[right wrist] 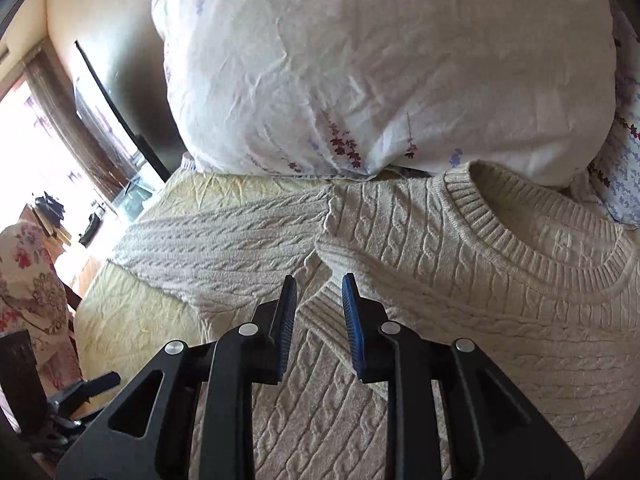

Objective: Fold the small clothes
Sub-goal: 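Carry the held sleeve across the sweater body toward the collar with the right tool, then open the right tool to release the sleeve on the body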

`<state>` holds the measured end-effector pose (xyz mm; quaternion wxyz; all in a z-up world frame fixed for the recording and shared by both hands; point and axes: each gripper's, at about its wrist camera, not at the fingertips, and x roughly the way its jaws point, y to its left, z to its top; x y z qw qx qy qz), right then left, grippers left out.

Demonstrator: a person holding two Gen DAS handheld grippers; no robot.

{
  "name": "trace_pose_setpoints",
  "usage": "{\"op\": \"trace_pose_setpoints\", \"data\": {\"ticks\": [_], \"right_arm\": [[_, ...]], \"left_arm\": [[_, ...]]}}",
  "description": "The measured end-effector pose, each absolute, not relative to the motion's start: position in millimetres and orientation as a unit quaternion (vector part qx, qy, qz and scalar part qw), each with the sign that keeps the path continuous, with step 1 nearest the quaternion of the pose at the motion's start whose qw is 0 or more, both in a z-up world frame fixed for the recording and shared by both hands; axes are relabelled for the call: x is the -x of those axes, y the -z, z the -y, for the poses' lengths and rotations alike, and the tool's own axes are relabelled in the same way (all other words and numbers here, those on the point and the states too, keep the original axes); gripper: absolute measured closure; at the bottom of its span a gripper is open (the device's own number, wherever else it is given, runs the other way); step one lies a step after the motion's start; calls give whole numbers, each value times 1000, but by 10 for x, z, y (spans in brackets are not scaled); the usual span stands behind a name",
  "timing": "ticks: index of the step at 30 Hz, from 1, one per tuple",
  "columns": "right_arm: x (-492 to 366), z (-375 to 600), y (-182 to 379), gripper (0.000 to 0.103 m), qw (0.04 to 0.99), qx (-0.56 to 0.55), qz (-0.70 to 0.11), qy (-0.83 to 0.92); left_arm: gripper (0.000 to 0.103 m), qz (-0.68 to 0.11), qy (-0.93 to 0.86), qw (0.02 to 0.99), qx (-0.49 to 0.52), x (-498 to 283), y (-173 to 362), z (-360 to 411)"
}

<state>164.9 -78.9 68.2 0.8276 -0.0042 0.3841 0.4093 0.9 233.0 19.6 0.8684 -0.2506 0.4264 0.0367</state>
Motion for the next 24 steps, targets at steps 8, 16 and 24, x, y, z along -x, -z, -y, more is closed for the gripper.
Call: {"op": "trace_pose_setpoints", "data": {"ticks": [8, 16, 24], "right_arm": [[-1538, 386, -389, 83, 841, 168, -367, -361], [-1555, 658, -596, 90, 823, 23, -392, -411], [-1407, 757, -488, 42, 799, 17, -427, -423]], "left_arm": [[2, -441, -33, 861, 252, 4, -177, -2323], [2, -430, -39, 858, 277, 75, -170, -2465], [2, -435, -51, 856, 274, -108, -256, -2561]]}}
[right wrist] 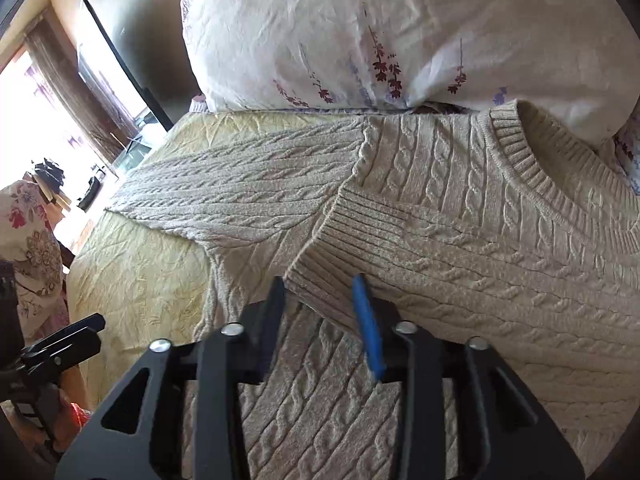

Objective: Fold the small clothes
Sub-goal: 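Open the right tool to release the sleeve on the body, then grasp the other sleeve cuff with the left tool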

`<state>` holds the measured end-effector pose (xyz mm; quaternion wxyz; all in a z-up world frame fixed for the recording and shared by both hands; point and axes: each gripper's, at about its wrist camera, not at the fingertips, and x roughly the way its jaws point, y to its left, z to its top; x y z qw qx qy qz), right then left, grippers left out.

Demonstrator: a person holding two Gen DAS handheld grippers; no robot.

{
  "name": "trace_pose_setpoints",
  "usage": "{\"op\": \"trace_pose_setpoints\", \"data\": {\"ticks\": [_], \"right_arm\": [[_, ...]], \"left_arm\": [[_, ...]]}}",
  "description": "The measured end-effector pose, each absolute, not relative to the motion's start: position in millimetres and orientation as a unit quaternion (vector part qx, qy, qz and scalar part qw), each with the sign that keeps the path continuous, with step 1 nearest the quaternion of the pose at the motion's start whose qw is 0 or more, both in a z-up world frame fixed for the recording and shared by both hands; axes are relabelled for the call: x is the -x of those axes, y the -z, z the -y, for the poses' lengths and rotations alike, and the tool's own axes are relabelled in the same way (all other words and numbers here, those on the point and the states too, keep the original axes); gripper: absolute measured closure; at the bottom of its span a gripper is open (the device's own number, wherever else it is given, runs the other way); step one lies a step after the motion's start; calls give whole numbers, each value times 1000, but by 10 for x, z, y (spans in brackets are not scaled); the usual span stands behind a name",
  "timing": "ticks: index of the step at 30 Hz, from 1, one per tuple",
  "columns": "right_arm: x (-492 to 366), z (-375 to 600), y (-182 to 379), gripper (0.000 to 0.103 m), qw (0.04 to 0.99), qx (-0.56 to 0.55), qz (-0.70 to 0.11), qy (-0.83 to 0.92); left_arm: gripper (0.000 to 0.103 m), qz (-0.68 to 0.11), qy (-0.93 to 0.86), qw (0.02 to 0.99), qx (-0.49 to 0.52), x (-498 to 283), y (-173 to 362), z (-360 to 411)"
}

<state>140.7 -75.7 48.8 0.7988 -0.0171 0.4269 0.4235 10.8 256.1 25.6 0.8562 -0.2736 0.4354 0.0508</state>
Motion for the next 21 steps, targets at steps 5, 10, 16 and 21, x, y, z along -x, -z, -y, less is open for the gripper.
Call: {"op": "trace_pose_setpoints", "data": {"ticks": [5, 10, 16, 21], "right_arm": [[-1472, 1196, -546, 37, 821, -55, -419, -384], [-1619, 1474, -377, 31, 794, -80, -482, -362], [-1456, 2024, -484, 21, 776, -172, -481, -369], [-1306, 2108, -417, 21, 775, -188, -497, -342]], "left_arm": [[2, -426, -69, 848, 309, -240, -309, -2799], [2, -401, -76, 830, 381, -417, -278, -3132], [3, -359, -79, 784, 501, -611, -88, -3508], [17, -349, -62, 755, 552, -803, 4, -3518]]}}
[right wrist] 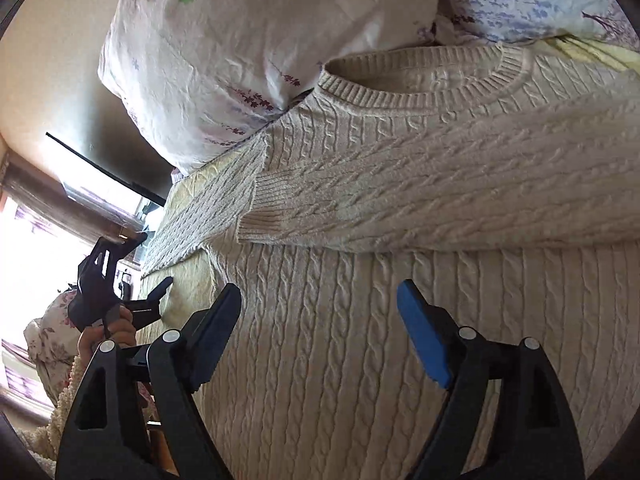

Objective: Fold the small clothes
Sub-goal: 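Grasp the other sleeve cuff with the left tool, then fold the held sleeve across the sweater body toward the collar with the left tool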

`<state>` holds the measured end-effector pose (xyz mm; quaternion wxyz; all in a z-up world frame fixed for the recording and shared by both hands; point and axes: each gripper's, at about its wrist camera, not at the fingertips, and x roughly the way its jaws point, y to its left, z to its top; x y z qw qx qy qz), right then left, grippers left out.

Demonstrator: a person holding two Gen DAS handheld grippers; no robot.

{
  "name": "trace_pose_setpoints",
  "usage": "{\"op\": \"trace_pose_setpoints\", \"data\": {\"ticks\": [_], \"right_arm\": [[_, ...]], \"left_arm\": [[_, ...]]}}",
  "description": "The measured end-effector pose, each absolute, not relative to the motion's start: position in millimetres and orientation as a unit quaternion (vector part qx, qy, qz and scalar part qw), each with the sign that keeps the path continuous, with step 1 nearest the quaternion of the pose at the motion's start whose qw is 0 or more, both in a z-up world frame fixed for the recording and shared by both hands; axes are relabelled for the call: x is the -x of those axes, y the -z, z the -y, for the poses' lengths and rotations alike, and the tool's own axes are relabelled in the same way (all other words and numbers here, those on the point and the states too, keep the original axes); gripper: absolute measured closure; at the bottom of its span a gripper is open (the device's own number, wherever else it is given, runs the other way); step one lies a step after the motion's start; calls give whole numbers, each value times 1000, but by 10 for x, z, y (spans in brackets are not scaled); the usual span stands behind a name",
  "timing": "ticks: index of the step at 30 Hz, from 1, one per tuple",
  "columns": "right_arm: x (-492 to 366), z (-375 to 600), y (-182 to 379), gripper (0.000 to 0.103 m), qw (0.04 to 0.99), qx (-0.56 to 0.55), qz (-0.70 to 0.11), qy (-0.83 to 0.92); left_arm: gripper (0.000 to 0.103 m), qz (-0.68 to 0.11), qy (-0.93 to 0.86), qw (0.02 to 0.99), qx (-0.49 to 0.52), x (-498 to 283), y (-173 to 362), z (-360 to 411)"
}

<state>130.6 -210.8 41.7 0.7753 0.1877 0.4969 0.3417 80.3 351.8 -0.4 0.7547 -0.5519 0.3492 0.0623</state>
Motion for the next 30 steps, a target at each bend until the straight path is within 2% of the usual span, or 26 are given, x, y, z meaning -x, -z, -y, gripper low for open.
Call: {"op": "trace_pose_setpoints", "data": {"ticks": [4, 7, 9, 10, 12, 14, 19, 20, 22, 30], "right_arm": [[-1239, 2348, -393, 21, 779, -209, -500, -315], [-1193, 2479, -405, 20, 786, -213, -495, -303], [-1171, 2530, -400, 20, 789, -215, -492, -297], [-1160, 2559, -394, 20, 791, -215, -492, -295], [-1141, 2581, -380, 20, 792, -213, -492, -291], [-1123, 2600, -357, 20, 792, -214, -494, -287], [-1058, 2685, -339, 20, 795, -217, -494, -278], [-1050, 2707, -341, 20, 796, -217, -493, -277], [-1039, 2746, -332, 20, 797, -219, -493, -273], [-991, 2873, -296, 20, 797, -225, -493, -266]], "left_arm": [[21, -342, -81, 749, 561, -933, 5, -3511], [34, -329, -97, 733, 588, -991, 51, -3610], [48, -316, -104, 719, 610, -984, 107, -3717], [51, -309, -106, 712, 622, -975, 140, -3766], [63, -297, -108, 699, 641, -952, 200, -3851], [69, -288, -110, 689, 656, -928, 253, -3911], [76, -262, -129, 679, 674, -851, 295, -4054], [80, -267, -128, 681, 669, -868, 292, -4059], [94, -283, -113, 692, 654, -940, 268, -4030], [96, -243, -9, 737, 631, -1103, -218, -3716]]}}
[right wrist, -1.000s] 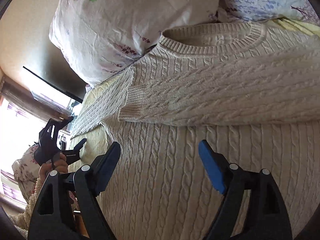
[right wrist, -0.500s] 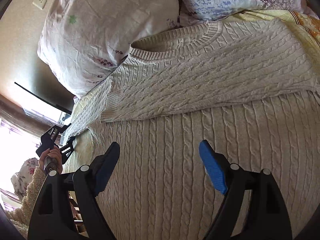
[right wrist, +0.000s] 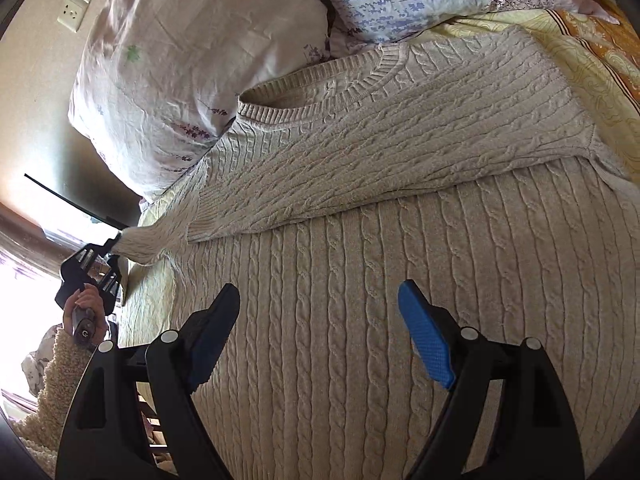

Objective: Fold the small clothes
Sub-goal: 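Fold the held sleeve across the sweater body toward the collar with the left tool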

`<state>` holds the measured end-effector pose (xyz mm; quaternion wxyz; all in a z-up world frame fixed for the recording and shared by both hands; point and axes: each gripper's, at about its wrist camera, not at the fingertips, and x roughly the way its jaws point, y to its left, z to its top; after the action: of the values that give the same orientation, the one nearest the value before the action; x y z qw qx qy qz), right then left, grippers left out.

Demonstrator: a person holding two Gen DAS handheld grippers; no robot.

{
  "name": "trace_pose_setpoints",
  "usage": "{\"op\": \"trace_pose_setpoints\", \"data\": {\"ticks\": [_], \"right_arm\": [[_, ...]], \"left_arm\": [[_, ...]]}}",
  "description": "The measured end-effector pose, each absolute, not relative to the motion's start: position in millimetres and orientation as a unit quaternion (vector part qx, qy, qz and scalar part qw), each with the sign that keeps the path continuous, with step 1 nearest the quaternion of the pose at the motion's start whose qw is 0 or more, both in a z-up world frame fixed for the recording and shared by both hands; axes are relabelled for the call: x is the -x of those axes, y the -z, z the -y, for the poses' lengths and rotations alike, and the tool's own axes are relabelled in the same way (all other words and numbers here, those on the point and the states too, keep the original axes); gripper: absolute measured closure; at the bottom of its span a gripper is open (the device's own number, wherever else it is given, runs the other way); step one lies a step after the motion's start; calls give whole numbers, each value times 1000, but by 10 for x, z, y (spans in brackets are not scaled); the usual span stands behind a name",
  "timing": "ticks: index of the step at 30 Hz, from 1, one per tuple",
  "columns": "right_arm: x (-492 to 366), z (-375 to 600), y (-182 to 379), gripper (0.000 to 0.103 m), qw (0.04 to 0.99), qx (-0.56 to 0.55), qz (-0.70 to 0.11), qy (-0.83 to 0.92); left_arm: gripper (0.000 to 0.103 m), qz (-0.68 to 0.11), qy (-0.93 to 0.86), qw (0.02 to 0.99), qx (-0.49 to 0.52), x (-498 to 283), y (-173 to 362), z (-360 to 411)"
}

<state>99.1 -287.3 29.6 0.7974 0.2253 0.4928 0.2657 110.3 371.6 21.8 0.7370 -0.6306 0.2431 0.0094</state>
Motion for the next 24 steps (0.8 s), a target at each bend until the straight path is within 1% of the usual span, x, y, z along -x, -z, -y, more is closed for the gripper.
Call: {"op": "trace_pose_setpoints", "data": {"ticks": [4, 8, 11, 15, 22, 24], "right_arm": [[-965, 2935, -284, 20, 797, -229, -491, -265], [-929, 3014, -297, 20, 799, -233, -487, -266], [-914, 3089, -298, 20, 800, -237, -485, -263], [-877, 3210, -277, 20, 800, -245, -485, -254], [-818, 3397, -212, 19, 801, -256, -487, -235], [-810, 3428, -191, 19, 800, -258, -489, -232]], "left_arm": [[96, -220, 74, 755, 613, -1261, -603, -3337], [96, -227, 138, 766, 586, -1399, -871, -2778], [96, -245, 160, 776, 558, -1463, -919, -2373], [96, -290, 158, 783, 527, -1533, -734, -1921], [95, -373, 127, 769, 503, -1551, -145, -1409], [89, -393, 116, 765, 497, -1531, 4, -1321]]}}
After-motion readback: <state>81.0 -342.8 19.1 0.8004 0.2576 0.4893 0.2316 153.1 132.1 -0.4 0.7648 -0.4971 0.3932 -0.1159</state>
